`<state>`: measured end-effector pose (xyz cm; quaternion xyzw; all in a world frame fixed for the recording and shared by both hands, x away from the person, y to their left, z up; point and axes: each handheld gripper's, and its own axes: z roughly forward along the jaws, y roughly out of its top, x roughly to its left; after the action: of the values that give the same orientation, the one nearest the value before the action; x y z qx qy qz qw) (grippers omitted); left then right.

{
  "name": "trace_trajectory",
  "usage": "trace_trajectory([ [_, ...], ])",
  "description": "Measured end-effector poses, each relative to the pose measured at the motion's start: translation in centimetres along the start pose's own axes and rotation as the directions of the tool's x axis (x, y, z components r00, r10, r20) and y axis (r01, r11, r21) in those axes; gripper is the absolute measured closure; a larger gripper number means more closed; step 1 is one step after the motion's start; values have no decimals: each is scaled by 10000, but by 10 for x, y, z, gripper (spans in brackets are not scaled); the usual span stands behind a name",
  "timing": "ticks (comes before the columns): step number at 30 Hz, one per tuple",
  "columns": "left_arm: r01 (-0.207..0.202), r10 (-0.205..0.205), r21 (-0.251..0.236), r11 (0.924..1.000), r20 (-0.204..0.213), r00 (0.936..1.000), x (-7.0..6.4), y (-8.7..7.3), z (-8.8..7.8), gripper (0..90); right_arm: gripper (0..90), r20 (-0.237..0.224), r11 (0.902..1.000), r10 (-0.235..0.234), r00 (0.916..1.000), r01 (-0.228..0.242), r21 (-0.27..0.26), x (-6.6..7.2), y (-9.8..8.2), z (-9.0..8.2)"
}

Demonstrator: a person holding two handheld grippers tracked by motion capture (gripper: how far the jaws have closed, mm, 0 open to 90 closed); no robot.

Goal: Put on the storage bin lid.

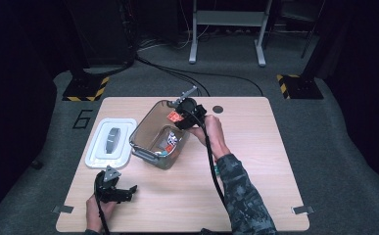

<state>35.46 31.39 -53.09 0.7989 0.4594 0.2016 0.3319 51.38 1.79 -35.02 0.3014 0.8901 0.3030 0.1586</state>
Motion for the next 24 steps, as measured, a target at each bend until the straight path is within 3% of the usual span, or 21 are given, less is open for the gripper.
trace_trajectory([
  [13, 118, -118, -88, 9999, -13, 9999, -1, 0, 1, 18, 584, -13, 9967, -230, 9997, 230, 785, 5, -3, 20],
  [24, 123, -123, -91, 9999, -12, 9999, -1, 0, 1, 18, 580, -16, 9940, -430, 9991, 430, 1006, 5, -5, 25],
])
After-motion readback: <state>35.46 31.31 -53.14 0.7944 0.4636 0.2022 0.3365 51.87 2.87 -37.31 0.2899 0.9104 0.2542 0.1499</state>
